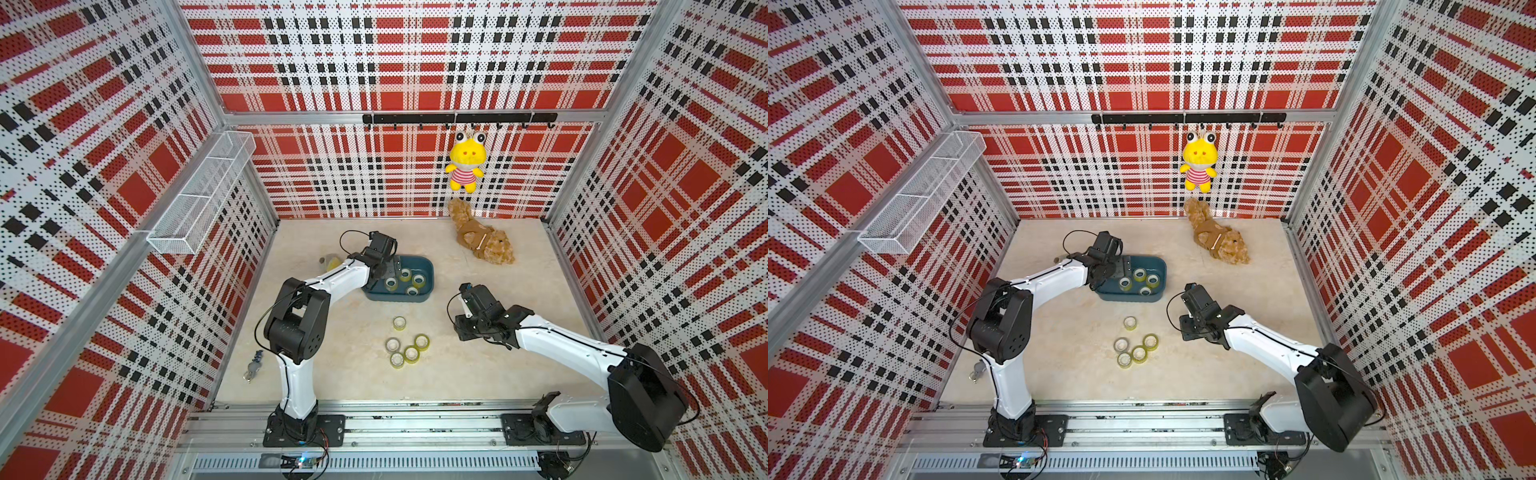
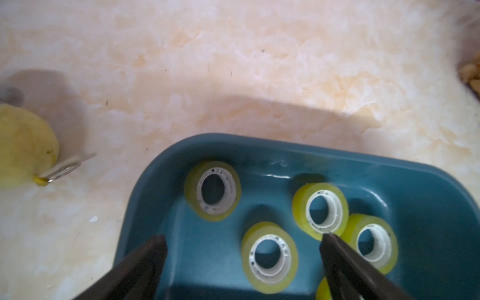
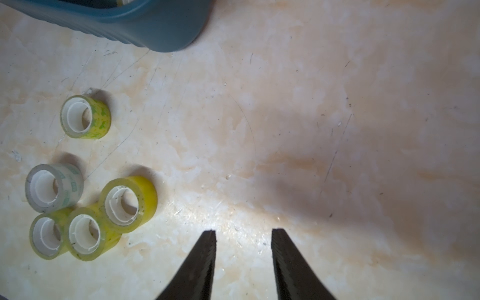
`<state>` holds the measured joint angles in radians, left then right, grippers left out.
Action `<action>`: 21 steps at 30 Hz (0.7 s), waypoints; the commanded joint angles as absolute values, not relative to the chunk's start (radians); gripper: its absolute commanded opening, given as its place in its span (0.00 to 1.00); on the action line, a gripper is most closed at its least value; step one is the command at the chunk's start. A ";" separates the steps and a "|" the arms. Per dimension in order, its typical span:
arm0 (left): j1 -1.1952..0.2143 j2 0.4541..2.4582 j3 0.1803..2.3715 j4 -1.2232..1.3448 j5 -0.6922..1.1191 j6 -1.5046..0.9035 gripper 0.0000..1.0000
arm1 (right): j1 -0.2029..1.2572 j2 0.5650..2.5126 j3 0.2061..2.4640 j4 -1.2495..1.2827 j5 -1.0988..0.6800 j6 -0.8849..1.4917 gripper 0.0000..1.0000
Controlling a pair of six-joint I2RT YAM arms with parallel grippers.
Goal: Put the transparent tape into the storage box
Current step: Place the tape in the storage box.
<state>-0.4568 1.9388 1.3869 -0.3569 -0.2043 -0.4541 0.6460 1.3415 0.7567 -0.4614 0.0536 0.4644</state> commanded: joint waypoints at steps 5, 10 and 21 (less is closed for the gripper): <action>-0.463 1.921 1.389 -0.330 -0.167 -0.437 0.60 | 0.653 1.360 0.791 -0.436 0.051 0.460 0.42; -0.492 1.865 1.374 -0.333 -0.188 -0.451 0.01 | 0.653 1.354 0.798 -0.440 0.045 0.459 0.42; -0.579 1.558 1.168 -0.351 -0.337 -0.501 0.21 | 0.655 1.336 0.842 -0.383 -0.060 0.479 0.46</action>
<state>-0.5751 1.6566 1.2243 -0.3447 -0.2565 -0.4706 0.6460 1.3499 0.8181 -0.4294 -0.0101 0.4671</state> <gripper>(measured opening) 0.111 0.454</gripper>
